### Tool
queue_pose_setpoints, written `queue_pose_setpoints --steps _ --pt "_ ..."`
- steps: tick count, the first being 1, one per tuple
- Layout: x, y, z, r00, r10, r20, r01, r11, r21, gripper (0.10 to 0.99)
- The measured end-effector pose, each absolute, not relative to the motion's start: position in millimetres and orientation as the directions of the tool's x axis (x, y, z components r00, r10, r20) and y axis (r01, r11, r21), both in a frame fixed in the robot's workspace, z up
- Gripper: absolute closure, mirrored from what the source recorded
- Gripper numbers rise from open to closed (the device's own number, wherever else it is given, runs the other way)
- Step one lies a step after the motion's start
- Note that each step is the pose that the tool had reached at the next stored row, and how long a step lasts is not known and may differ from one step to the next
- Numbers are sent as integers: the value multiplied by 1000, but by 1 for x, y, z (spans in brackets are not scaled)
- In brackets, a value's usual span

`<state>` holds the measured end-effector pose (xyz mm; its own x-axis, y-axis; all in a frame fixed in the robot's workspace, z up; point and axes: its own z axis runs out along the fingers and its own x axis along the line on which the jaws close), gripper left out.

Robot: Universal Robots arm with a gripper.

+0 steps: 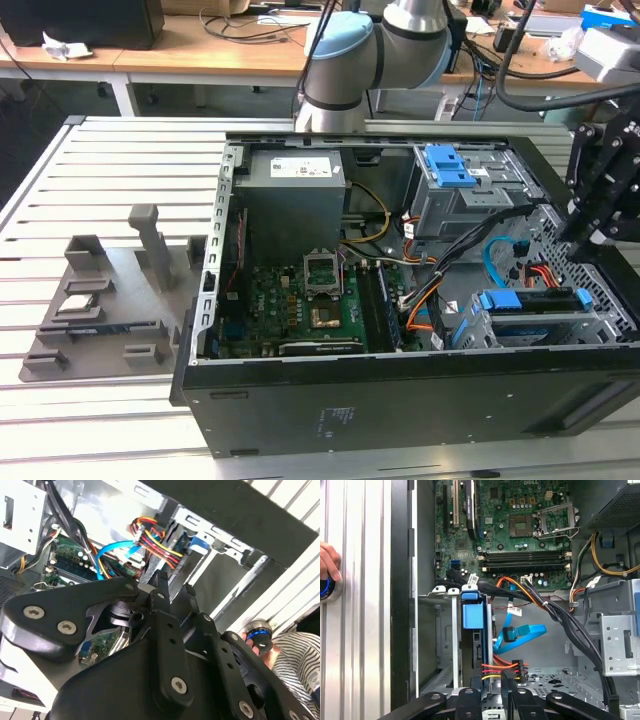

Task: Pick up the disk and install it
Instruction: 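Insert the second disk wire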

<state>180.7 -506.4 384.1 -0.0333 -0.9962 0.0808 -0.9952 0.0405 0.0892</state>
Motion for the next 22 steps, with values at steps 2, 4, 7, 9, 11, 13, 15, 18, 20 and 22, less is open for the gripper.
queue_pose_setpoints --steps 2,4,7,9,11,13,15,18,20,22 --pt "174 -502 382 -33 -996 81 -995 41 89 784" --pt "165 -496 379 -33 -996 81 -995 41 89 784" --pt "148 -491 374 -30 -996 81 -995 38 89 784" --pt "142 -491 372 -22 -997 80 -996 29 89 784" --pt "142 -491 371 2 -997 81 -996 5 89 784" --pt "142 -491 370 3 -997 81 -996 4 89 784" --pt "142 -491 370 3 -997 81 -996 4 89 784" --pt "142 -491 370 4 -997 81 -996 4 89 925" --pt "142 -491 370 4 -997 81 -996 4 89 925" --pt "142 -492 370 4 -997 80 -996 3 89 925"
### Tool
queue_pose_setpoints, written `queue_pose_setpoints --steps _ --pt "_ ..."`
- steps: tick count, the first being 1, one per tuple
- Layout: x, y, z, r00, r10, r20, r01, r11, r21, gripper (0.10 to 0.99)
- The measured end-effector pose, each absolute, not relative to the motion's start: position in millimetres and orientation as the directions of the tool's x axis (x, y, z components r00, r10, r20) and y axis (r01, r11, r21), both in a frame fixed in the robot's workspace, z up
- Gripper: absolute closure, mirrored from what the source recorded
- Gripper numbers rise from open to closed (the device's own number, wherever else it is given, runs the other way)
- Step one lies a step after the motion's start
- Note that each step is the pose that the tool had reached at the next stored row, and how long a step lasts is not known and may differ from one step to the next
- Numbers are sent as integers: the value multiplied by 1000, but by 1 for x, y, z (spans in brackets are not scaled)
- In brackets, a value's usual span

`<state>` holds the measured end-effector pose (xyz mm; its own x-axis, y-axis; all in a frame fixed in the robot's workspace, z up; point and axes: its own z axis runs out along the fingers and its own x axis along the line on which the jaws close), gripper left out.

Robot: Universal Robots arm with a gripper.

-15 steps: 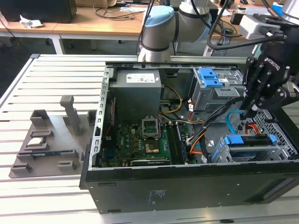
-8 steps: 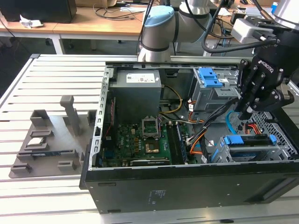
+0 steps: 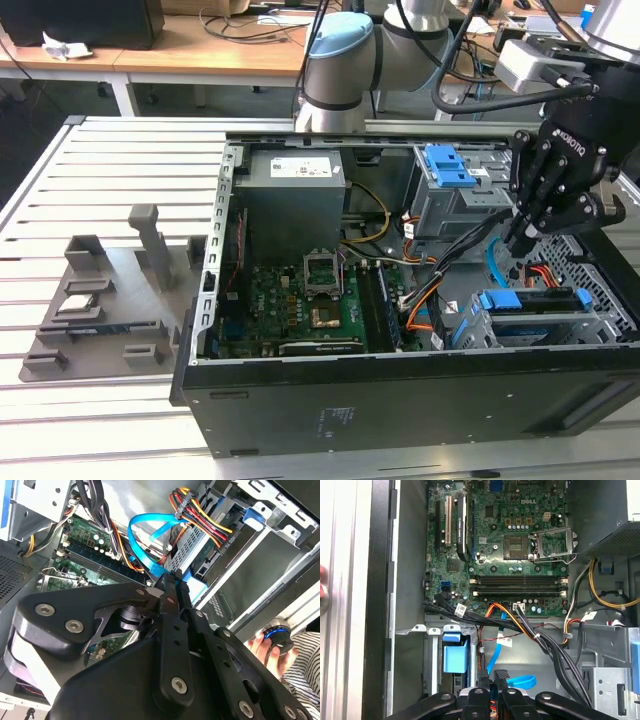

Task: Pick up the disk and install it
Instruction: 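Insert the second disk wire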

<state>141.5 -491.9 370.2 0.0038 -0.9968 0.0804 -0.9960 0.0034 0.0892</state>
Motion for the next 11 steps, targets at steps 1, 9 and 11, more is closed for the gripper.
queue_pose_setpoints --steps 1,9,11 --pt "142 -495 370 4 -997 81 -996 3 89 925" --pt "147 -522 359 4 -997 81 -996 4 89 925" --pt "152 -523 355 4 -997 81 -996 3 89 925"
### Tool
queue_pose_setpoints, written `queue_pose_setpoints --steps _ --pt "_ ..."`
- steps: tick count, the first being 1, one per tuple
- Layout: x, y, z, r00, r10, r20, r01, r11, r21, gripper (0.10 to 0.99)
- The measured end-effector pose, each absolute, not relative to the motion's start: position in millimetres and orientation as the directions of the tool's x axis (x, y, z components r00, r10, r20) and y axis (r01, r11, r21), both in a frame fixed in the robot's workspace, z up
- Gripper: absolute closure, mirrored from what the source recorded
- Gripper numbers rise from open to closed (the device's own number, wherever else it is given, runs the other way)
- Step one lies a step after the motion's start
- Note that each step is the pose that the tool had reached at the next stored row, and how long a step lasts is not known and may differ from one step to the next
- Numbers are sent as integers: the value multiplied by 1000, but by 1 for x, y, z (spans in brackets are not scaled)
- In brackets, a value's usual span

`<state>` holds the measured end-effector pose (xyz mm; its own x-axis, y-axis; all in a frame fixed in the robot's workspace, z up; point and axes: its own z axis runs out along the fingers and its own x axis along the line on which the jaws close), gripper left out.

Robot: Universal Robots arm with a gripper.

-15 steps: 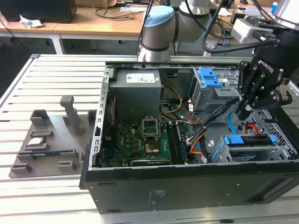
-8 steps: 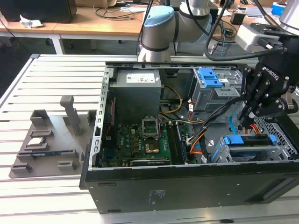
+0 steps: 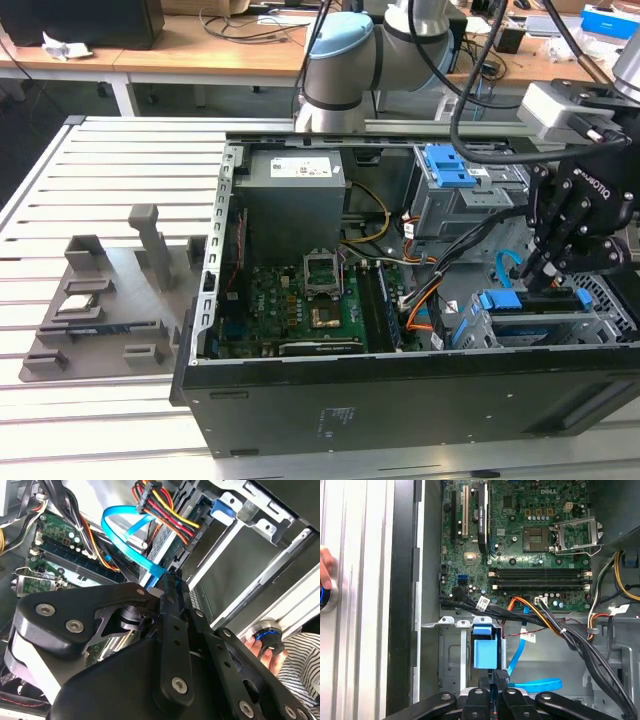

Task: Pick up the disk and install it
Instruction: 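Insert the second disk wire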

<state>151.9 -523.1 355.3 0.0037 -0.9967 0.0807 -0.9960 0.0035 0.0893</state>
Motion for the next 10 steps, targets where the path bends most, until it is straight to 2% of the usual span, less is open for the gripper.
queue_pose_setpoints --steps 10 --pt "162 -523 346 4 -997 79 -996 3 89 925"
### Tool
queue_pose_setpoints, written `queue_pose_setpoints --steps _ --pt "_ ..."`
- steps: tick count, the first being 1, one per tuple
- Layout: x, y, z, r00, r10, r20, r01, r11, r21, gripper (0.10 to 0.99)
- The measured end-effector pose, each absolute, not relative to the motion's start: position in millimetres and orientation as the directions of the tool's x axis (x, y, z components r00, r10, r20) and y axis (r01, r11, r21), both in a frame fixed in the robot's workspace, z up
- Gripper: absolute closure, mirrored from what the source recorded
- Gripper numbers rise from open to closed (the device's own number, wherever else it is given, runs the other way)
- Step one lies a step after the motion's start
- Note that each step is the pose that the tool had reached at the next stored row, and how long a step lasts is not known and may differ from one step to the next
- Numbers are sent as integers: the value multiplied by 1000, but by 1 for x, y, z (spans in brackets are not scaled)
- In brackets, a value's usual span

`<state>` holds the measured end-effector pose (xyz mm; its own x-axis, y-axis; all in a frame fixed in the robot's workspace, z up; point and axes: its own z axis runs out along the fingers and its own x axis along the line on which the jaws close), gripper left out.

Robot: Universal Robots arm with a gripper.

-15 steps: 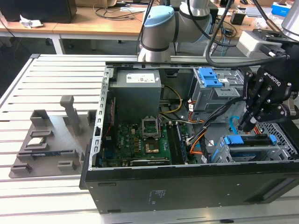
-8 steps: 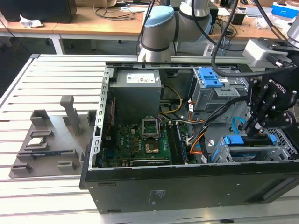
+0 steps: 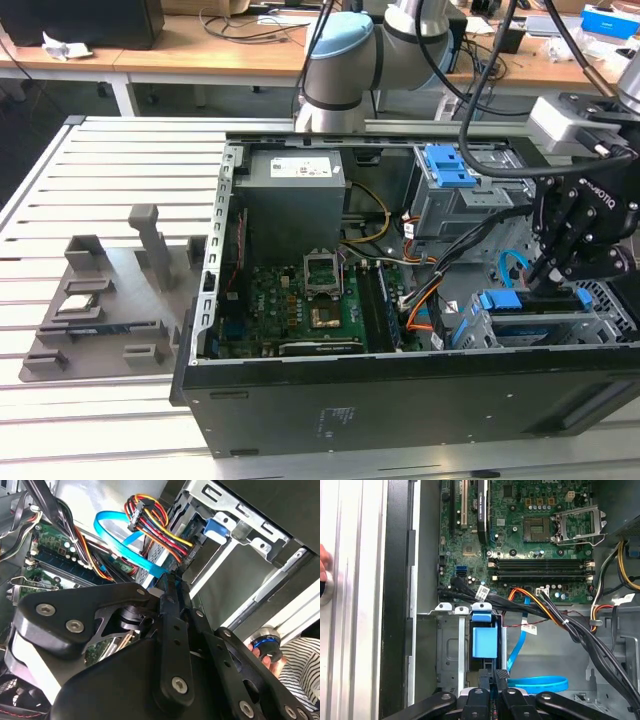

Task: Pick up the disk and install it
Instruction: 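Insert the second disk wire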

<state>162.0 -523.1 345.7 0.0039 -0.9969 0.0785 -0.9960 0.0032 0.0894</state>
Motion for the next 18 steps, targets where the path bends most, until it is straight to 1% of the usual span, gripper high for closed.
queue_pose_setpoints --steps 7,12,15,18 --pt "165 -523 345 5 -997 78 -996 1 89 925" --pt "165 -524 346 6 -998 68 -996 0 89 925" --pt "165 -524 346 6 -999 44 -996 -2 89 925" --pt "165 -525 346 6 -999 43 -996 -2 89 925"
